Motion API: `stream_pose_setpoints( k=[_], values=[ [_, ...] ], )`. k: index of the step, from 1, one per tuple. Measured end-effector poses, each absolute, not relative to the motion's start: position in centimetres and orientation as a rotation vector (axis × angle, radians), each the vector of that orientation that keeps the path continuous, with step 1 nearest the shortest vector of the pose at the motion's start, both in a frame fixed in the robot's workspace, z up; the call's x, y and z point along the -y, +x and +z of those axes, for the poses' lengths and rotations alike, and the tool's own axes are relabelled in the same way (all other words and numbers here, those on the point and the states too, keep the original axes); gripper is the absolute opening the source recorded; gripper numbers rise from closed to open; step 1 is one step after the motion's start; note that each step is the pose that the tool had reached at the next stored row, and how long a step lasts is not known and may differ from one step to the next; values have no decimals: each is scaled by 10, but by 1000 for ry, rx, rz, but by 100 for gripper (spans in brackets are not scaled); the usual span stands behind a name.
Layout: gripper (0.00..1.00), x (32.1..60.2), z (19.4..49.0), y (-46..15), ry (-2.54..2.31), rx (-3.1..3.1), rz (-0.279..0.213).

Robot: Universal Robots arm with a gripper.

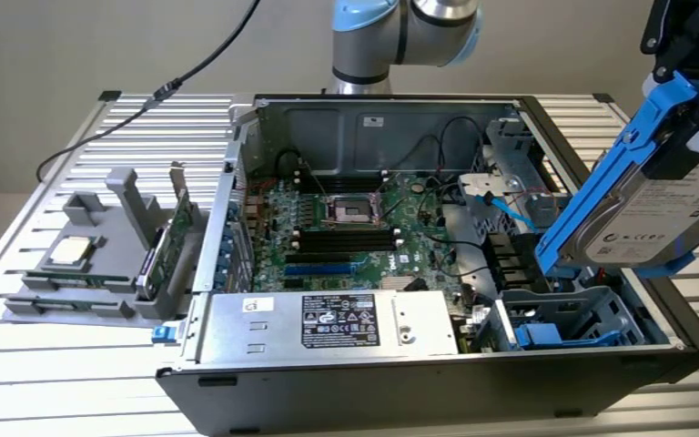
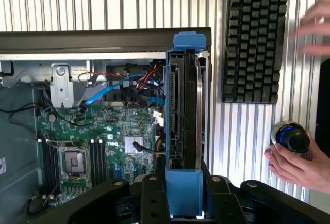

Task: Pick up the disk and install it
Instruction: 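Pick up the disk, then insert the disk into the insertion slot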

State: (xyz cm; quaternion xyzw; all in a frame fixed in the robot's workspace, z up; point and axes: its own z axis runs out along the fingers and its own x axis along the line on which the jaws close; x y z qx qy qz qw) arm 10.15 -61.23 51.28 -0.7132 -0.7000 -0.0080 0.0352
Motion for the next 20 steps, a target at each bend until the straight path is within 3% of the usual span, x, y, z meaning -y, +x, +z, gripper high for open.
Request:
stream_pose_setpoints(
  k=[20],
  values=[
    [33,612,501,102,-2192,2152,-24]
  ],
)
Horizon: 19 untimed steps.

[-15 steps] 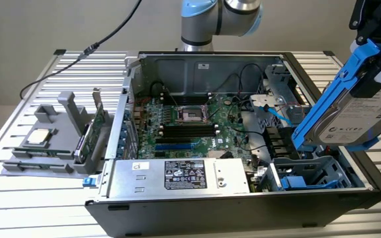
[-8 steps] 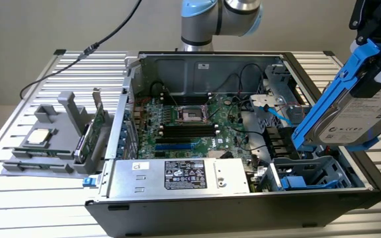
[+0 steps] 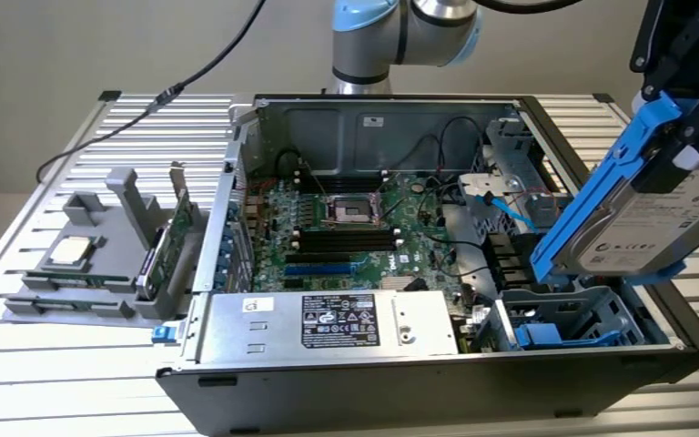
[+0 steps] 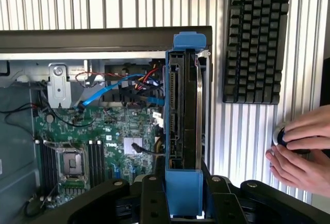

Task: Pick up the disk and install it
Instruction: 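Insert the disk into the insertion slot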

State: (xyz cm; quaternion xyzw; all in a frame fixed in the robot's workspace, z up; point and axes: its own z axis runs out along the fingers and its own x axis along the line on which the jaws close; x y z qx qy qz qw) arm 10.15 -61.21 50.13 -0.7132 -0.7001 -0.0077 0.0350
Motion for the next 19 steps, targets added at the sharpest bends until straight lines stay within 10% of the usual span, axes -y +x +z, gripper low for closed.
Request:
stream_pose_setpoints(
  k=[19],
  values=[
    [33,611,467,102,-2193,2153,-22]
  ],
)
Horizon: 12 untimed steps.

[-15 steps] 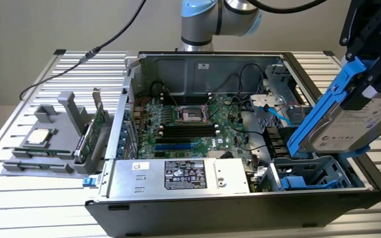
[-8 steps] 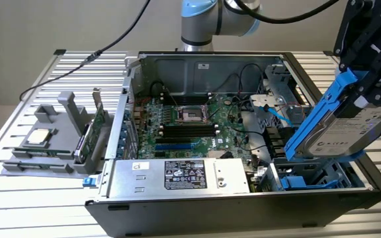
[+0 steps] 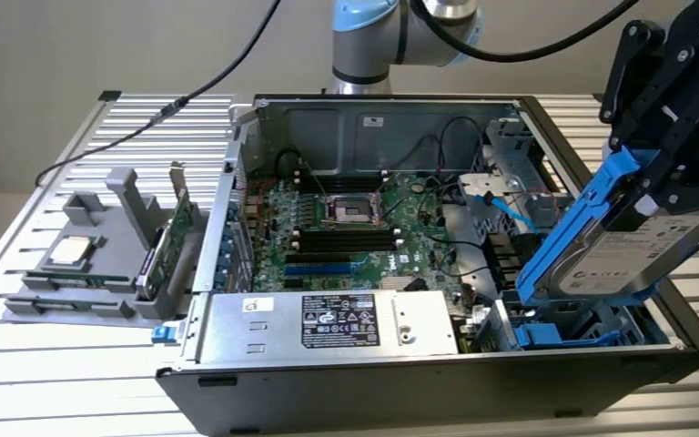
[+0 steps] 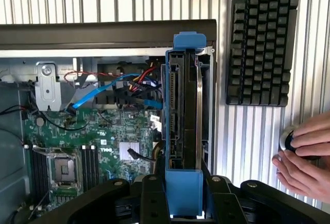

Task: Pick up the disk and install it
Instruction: 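Insert the disk into the insertion slot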

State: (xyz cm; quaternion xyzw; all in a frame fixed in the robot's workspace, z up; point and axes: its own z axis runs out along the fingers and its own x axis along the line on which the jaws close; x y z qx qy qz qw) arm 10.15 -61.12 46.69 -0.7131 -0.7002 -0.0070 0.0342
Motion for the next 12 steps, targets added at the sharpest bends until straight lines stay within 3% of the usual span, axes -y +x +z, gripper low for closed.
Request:
stream_pose_setpoints(
  k=[12],
  values=[
    [33,609,455,101,-2185,2163,-19]
  ],
)
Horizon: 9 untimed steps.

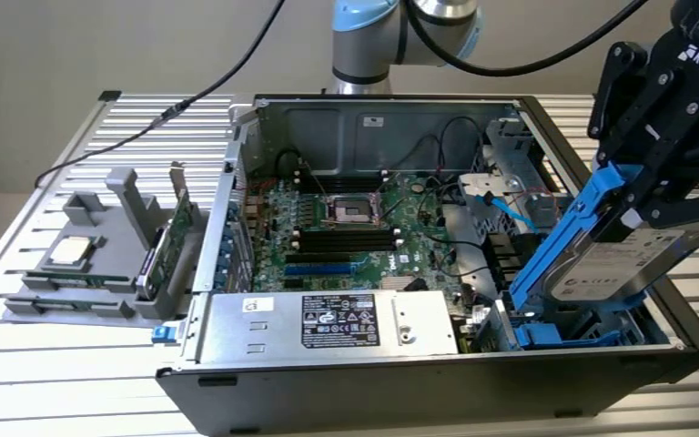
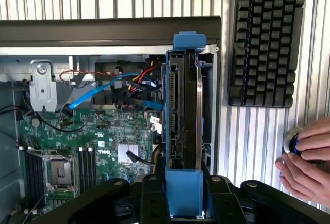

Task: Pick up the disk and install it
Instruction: 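Insert the disk into the insertion slot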

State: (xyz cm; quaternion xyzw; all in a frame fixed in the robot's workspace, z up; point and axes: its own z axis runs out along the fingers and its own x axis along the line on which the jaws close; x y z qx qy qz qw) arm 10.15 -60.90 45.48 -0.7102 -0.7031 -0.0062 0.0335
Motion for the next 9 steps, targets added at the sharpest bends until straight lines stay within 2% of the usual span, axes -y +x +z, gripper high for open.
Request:
stream_pose_setpoints(
  k=[9],
  values=[
    [33,605,447,102,-2171,2187,-16]
  ],
)
